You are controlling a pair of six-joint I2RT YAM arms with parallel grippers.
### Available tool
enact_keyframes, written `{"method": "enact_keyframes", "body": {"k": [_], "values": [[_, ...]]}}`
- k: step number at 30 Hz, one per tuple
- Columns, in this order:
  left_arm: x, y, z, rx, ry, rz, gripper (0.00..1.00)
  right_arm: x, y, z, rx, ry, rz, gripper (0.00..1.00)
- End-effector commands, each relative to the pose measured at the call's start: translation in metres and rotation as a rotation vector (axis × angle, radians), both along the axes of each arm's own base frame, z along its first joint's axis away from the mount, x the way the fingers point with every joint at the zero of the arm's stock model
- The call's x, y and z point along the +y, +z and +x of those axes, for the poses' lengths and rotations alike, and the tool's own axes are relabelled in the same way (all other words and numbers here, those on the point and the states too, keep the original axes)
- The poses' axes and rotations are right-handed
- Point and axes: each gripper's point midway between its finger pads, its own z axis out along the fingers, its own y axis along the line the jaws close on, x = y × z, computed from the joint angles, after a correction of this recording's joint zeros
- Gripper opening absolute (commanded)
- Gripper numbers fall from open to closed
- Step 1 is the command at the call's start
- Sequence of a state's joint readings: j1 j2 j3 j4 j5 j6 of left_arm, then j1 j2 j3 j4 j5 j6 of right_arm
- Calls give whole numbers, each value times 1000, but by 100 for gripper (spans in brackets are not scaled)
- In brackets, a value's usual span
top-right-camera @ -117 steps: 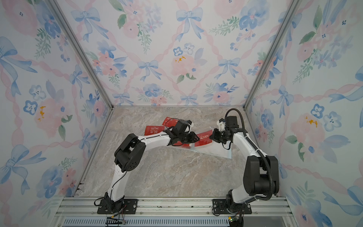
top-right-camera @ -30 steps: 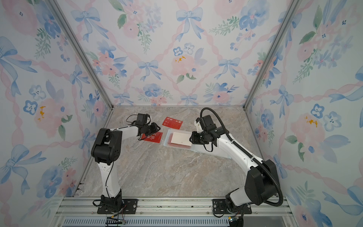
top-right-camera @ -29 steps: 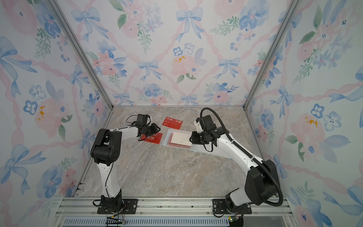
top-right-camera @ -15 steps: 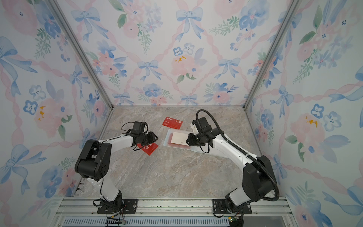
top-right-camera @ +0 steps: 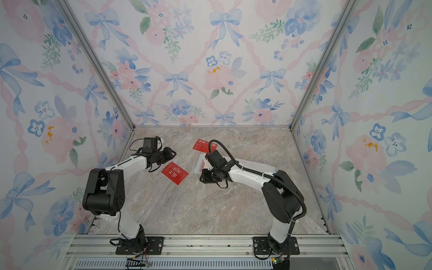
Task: Place the photos into the photo albums
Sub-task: Move the photo to the center of the board, then pick up the photo at the center of the board.
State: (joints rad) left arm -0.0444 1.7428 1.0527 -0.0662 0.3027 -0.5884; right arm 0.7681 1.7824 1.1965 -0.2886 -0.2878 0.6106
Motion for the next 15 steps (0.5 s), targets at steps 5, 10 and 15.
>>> {"method": "enact_keyframes", "body": {"k": [5, 10, 15], "values": [[39, -30, -4, 67, 45, 39, 42, 52, 3, 5, 7, -51, 158, 35], [44, -51, -3, 109, 44, 50, 42, 98, -11, 10, 60, -103, 302, 35], [48, -62, -3, 133, 46, 64, 42, 123, -27, 13, 47, -121, 296, 35]]}}
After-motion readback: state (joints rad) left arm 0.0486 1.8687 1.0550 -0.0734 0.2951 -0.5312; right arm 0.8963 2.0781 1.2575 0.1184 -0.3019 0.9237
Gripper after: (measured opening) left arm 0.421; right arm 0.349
